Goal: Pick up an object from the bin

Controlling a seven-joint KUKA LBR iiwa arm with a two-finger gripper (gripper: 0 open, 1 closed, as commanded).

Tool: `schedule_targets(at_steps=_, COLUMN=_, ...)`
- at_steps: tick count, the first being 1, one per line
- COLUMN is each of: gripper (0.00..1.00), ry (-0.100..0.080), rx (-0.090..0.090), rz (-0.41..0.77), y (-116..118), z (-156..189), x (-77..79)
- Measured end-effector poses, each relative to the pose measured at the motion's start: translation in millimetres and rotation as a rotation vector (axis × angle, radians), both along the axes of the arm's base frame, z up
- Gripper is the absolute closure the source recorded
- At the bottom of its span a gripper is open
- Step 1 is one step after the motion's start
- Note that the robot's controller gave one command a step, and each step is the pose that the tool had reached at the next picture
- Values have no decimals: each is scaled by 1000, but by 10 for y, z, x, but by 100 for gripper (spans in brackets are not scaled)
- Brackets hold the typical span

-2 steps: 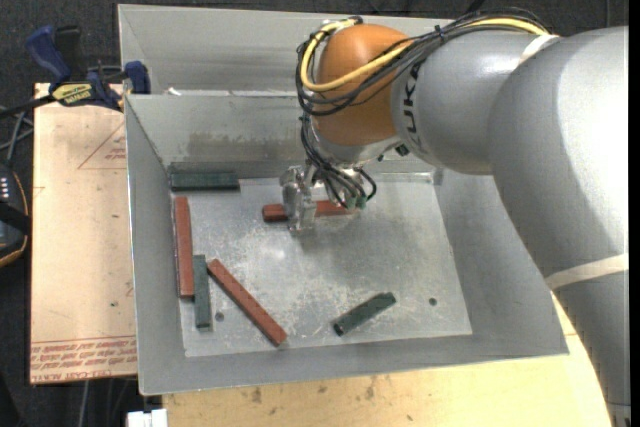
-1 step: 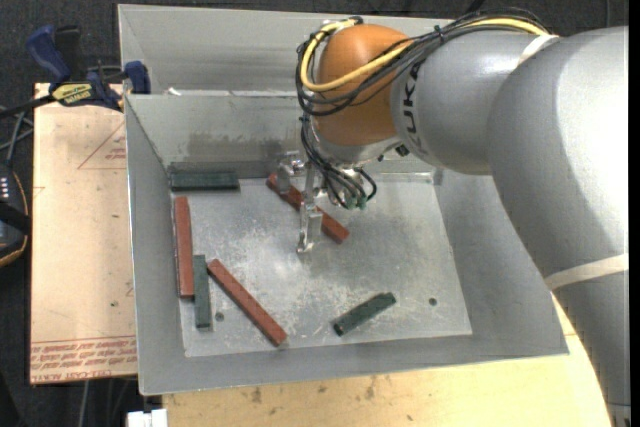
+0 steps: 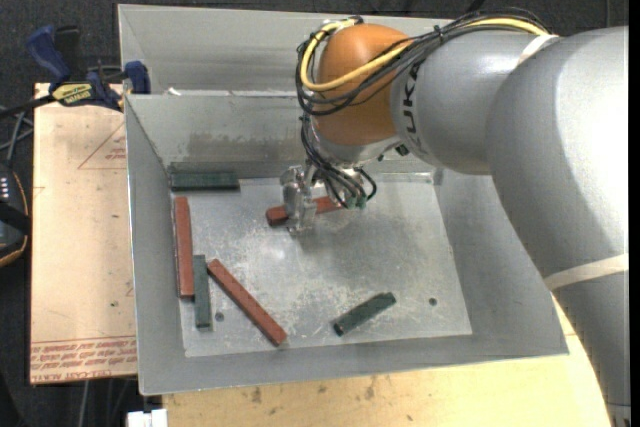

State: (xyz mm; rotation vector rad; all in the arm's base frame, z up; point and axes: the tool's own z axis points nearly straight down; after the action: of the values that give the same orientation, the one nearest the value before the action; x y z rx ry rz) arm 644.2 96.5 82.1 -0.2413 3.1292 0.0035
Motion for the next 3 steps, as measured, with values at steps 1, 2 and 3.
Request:
schedule_targets(at_steps=1, gripper=0, ry=1, rx=0, rz=0, y=-1, z=-2, x=-3)
schedule_targets(at_steps=2, gripper=0, ry=1, rx=0, rz=0, y=-1, z=-2, x=-3)
schedule_targets(at_steps=3, gripper=0, ry=4, rx=0, rz=-64, y=-410, z=484, x=-48)
